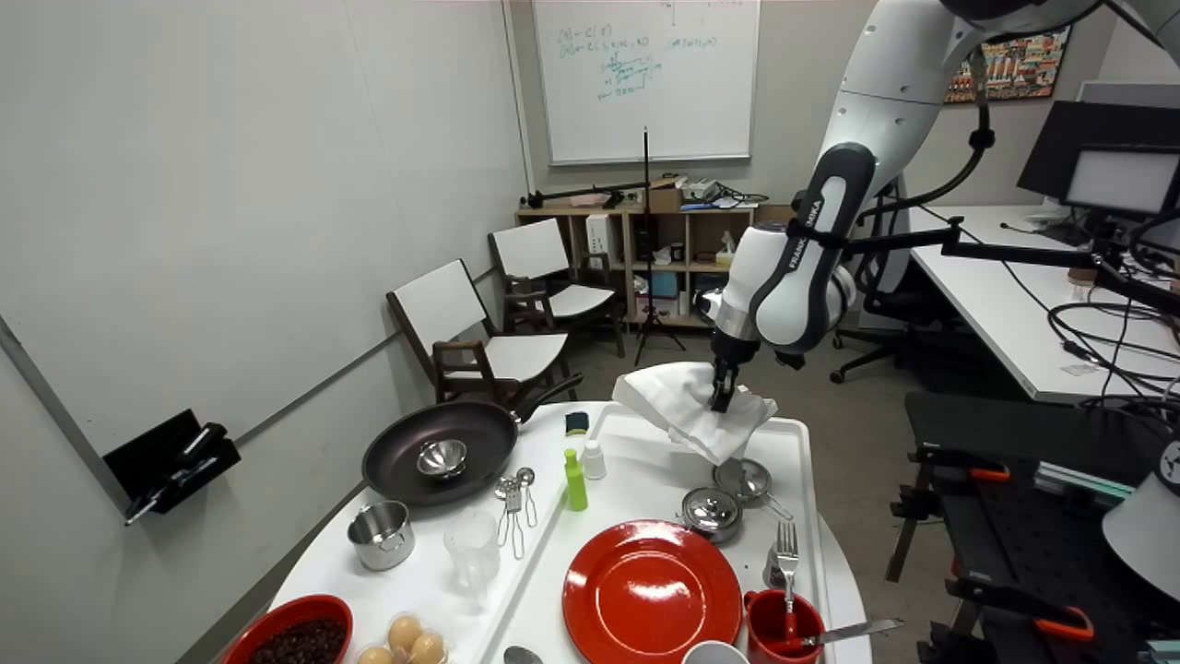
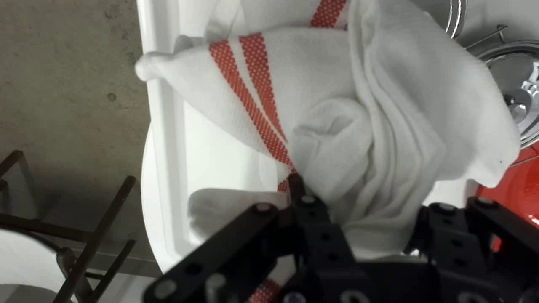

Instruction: Use the white towel to wipe the pan

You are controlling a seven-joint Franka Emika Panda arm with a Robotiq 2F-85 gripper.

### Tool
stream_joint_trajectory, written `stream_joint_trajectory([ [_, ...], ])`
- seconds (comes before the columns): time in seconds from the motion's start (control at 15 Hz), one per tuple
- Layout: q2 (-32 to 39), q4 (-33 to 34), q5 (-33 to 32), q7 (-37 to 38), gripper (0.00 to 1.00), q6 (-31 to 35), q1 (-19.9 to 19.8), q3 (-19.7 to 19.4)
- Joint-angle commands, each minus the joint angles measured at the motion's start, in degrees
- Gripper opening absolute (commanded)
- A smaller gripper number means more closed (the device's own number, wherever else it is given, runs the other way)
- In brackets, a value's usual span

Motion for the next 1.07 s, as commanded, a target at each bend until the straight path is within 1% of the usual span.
stream_joint_trajectory([
  [0.0, -5.3, -6.1, -3.8, 1.1, 0.07, 4.0, 3.8, -3.6],
  [0.4, -10.3, -12.1, -7.2, 1.4, 0.07, 10.1, 10.5, -9.7],
  [0.6, -13.0, -14.9, -7.8, 1.7, 0.07, 12.7, 14.2, -13.3],
  [0.8, -16.0, -17.3, -7.9, 1.6, 0.07, 12.5, 17.5, -16.1],
  [1.0, -18.7, -19.4, -8.0, 1.3, 0.07, 12.5, 20.0, -18.0],
])
